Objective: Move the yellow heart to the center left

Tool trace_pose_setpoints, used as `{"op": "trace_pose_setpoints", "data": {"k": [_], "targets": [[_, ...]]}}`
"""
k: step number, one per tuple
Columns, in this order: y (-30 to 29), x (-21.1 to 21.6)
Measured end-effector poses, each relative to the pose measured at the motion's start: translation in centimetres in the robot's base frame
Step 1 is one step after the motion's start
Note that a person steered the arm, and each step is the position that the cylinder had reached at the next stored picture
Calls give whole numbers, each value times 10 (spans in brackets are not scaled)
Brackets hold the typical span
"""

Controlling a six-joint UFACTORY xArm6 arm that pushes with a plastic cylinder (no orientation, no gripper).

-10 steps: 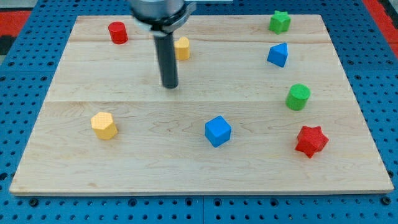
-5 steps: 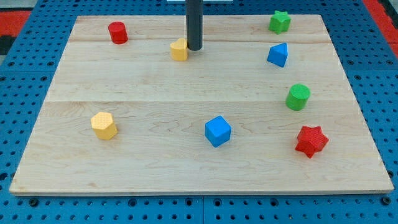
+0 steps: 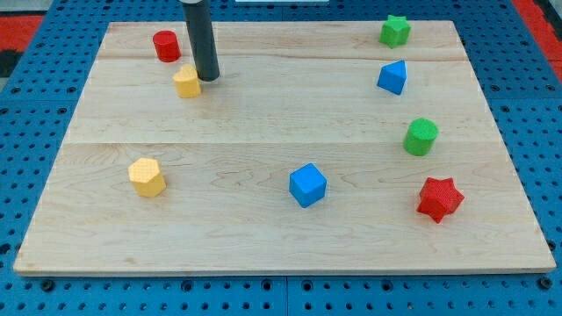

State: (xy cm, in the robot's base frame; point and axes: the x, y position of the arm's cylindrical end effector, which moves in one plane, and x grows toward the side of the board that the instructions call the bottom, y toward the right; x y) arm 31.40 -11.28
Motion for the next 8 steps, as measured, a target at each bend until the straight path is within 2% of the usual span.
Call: {"op": "trace_pose_setpoints", "data": {"k": [3, 5, 6, 8], "targets": [[-20, 18], [-13, -14], [-41, -9], [-51, 32]]}}
